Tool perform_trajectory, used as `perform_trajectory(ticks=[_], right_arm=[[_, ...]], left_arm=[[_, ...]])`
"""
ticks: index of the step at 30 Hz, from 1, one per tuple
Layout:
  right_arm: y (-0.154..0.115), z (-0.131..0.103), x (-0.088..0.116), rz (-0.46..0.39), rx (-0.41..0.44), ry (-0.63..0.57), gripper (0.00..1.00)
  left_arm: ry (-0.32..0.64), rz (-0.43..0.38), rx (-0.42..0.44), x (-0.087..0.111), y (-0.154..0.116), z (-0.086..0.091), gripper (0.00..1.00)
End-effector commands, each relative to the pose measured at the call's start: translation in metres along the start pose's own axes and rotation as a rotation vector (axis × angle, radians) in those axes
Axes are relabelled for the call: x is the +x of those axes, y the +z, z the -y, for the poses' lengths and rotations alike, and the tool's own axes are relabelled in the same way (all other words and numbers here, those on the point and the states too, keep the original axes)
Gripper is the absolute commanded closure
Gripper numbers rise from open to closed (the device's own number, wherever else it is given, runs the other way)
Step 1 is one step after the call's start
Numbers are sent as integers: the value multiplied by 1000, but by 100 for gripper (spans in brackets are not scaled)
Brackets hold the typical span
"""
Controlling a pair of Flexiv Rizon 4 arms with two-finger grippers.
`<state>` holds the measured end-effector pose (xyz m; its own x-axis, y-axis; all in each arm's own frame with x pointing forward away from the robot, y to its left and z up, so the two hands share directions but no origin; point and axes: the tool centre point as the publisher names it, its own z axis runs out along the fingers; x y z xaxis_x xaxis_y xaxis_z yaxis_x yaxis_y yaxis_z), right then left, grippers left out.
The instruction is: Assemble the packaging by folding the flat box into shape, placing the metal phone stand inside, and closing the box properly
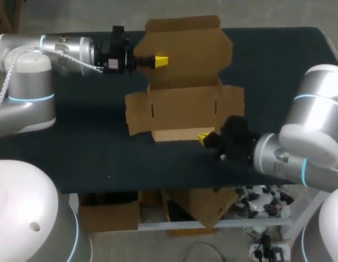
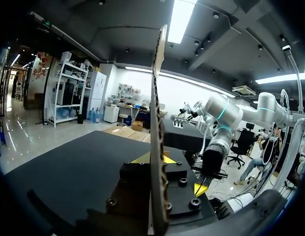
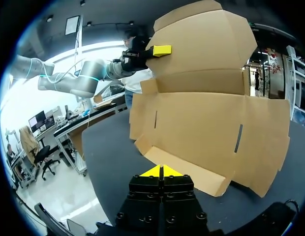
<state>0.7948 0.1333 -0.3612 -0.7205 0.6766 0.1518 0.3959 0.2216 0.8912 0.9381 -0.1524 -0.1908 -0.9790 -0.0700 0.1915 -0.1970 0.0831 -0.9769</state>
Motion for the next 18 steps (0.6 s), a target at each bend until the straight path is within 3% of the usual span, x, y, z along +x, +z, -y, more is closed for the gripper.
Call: perform_trajectory(ticks=[1, 18], right_arm=[[21, 5, 1, 97, -11, -2, 100], [54, 13, 4, 172, -17, -12, 100]], left_arm=[[0, -5, 2, -1, 0, -2, 100], [0, -5, 2, -1, 0, -2, 100]])
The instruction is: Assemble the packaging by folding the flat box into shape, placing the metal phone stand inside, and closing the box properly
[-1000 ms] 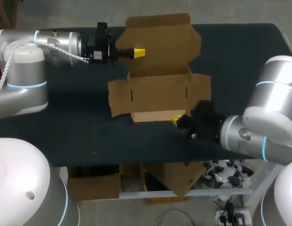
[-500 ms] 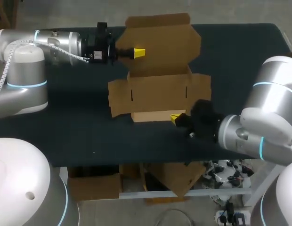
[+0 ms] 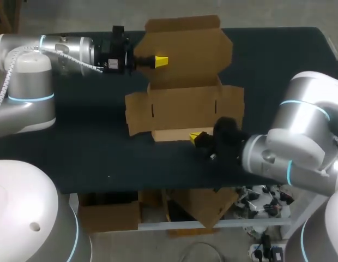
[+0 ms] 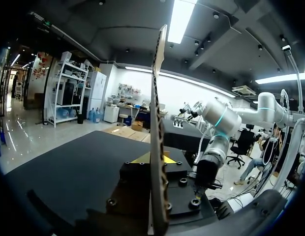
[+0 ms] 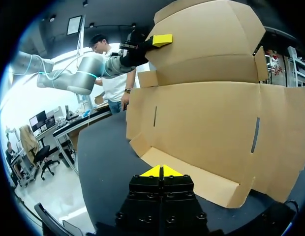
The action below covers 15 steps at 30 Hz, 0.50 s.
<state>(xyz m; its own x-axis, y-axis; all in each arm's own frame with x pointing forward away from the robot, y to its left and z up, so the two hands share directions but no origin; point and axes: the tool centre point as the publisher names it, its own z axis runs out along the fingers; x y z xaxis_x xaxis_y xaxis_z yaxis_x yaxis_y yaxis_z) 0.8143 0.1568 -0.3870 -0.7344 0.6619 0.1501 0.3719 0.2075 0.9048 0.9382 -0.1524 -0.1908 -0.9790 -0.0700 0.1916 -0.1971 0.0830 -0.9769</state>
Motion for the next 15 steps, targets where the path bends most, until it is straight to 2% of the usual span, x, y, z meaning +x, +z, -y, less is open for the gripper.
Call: perform_trajectory(ticks=[1, 15], right_arm=[[16, 4, 6, 190, 14, -3, 100], [27, 11, 5, 251, 44, 0, 100]], left_arm=[[0, -5, 2, -1, 0, -2, 100], [0, -5, 2, -1, 0, -2, 100]])
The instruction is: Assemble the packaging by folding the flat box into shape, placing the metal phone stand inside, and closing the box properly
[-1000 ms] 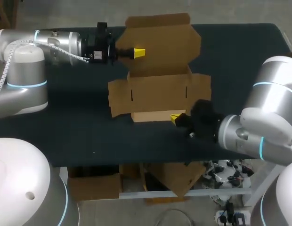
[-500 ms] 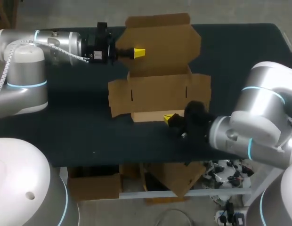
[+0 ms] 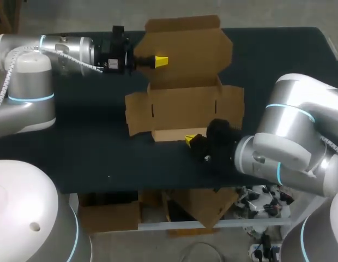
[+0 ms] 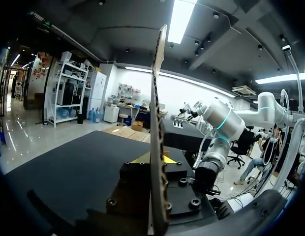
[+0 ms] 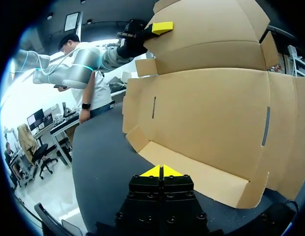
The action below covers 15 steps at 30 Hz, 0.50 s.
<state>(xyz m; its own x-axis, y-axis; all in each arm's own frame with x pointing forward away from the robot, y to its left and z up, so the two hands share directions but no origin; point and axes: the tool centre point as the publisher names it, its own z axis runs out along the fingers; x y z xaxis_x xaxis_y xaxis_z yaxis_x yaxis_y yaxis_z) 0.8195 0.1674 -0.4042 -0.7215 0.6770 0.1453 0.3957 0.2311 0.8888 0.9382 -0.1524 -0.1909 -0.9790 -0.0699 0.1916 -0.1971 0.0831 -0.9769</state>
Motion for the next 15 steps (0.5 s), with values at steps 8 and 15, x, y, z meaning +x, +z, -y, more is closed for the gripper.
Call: perform_trajectory(ticks=[8, 15], right_arm=[[17, 1, 0, 262, 14, 3, 100], [23, 1, -2, 274, 16, 6, 100]], left_arm=[[0, -4, 2, -1, 0, -2, 100], [0, -4, 2, -1, 0, -2, 100]])
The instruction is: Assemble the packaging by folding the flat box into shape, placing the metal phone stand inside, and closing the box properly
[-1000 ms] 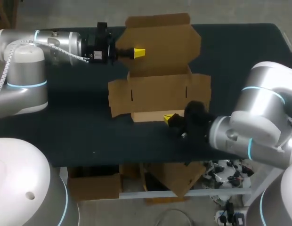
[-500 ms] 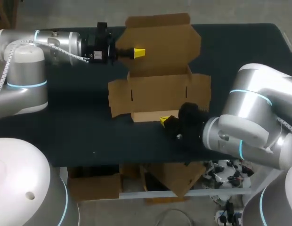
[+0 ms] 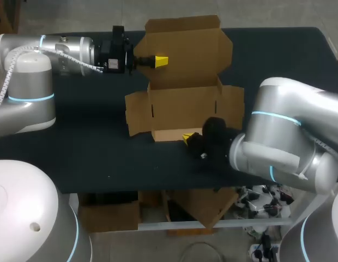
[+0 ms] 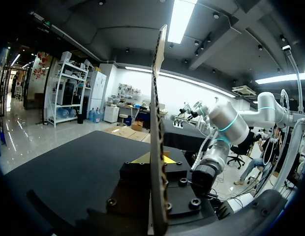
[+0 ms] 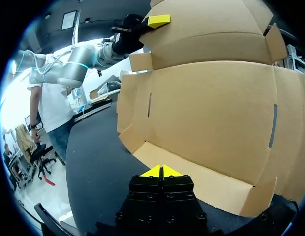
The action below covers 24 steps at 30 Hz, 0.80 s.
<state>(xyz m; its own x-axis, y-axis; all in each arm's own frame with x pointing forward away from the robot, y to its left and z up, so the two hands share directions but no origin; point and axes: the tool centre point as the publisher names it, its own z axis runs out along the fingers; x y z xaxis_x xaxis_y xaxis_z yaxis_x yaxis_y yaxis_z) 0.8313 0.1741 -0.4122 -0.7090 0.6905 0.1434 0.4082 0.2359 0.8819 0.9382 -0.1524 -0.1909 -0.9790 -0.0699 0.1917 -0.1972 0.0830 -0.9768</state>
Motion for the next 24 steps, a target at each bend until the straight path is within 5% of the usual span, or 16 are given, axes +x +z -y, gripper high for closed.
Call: perform_trajectory(ticks=[1, 24], right_arm=[[9, 0, 4, 257, 2, 1, 100], [21, 3, -4, 309, 12, 24, 100]], left_arm=[[0, -4, 2, -1, 0, -2, 100], [0, -4, 2, -1, 0, -2, 100]])
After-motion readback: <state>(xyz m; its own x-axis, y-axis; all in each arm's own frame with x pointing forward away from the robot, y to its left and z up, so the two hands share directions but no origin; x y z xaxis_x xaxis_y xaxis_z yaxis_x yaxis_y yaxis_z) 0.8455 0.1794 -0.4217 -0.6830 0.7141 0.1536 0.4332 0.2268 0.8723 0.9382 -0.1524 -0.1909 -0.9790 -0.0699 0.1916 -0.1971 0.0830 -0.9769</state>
